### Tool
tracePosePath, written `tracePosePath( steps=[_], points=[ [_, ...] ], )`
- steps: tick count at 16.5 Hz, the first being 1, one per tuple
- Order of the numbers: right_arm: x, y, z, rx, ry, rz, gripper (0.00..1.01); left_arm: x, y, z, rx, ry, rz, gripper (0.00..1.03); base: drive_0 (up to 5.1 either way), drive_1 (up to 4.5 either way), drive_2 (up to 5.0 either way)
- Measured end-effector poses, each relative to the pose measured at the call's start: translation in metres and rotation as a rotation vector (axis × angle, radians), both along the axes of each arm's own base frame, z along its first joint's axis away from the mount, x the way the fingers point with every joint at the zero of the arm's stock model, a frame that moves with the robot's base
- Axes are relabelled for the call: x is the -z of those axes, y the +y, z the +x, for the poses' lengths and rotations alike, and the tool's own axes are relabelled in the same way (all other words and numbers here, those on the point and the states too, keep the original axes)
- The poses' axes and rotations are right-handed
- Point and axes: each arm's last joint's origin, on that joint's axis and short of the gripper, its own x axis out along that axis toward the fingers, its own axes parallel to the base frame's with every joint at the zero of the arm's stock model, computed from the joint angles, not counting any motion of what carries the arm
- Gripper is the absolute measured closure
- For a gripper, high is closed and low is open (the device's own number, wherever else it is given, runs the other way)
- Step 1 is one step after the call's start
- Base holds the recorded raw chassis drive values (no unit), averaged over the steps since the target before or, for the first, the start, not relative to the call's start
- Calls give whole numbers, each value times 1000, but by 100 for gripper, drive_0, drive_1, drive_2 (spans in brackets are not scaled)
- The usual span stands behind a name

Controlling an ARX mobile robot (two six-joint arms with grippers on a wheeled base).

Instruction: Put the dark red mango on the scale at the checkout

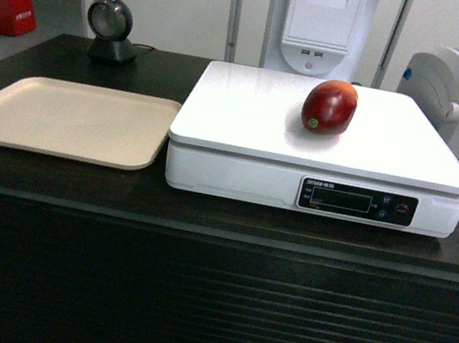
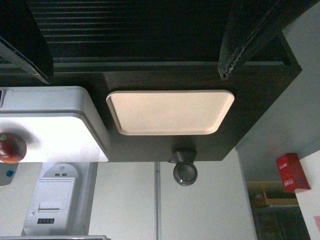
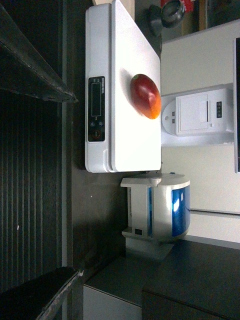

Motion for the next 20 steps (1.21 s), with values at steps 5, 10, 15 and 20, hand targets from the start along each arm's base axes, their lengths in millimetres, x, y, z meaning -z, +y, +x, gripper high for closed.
tracePosePath(
  steps=[5,10,15,20],
  points=[
    [0,0,0,0,0,0,3,0,0,0,0,0,0,5,0,0,0],
    [0,0,0,0,0,0,3,0,0,0,0,0,0,5,0,0,0],
    [0,0,0,0,-2,0,3,0,0,0,0,-2,0,5,0,0,0],
    [0,0,0,0,1,0,3,0,0,0,0,-1,0,5,0,0,0]
  ],
)
